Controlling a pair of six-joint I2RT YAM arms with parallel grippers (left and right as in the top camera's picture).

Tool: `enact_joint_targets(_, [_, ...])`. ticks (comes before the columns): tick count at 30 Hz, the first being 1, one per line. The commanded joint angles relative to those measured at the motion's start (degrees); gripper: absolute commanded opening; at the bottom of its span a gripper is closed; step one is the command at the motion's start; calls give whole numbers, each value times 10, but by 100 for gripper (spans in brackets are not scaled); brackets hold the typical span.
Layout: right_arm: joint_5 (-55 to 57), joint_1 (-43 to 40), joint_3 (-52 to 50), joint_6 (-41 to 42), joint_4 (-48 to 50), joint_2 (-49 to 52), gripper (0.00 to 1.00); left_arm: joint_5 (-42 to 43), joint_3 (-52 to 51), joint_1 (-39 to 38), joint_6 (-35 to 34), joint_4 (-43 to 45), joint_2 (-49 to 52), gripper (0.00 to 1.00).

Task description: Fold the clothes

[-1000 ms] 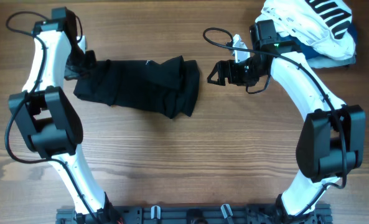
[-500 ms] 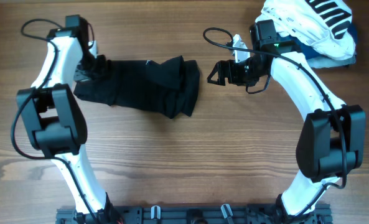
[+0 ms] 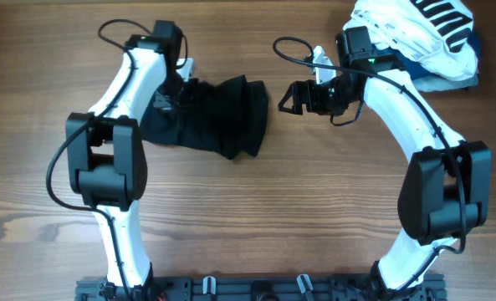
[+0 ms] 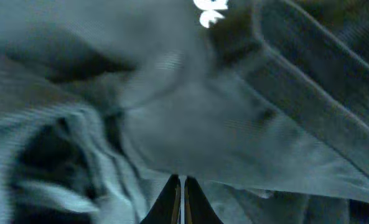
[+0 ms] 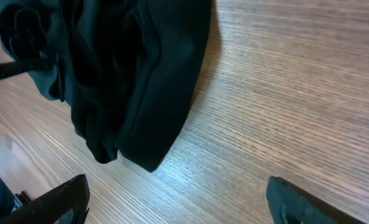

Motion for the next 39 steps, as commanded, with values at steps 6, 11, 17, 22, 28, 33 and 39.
enact_joint_targets(6, [-12, 36, -3, 23, 63, 45, 100, -10, 76, 9, -5, -59, -84, 4])
enact_joint_targets(11, [-60, 55, -3, 45, 106, 127, 100, -116, 83, 13, -5, -65, -189, 9])
enact_joint_targets(17, [-195, 59, -3, 105, 164, 174, 100, -183, 83, 46, -6, -99, -208, 9])
enact_joint_targets(22, [-237, 63, -3, 178, 185, 180, 100, -182, 83, 77, -6, -115, -208, 7])
enact_joint_targets(28, [-138, 56, -3, 232, 204, 180, 16, -182, 76, 88, -6, -116, -207, 7])
enact_joint_targets(33, [-113, 12, -2, 212, 201, 177, 4, -177, 76, 88, -18, -116, -207, 7])
enact_joint_targets(39, [-115, -94, -2, 88, 101, 122, 4, -168, 76, 88, -19, -116, -207, 7])
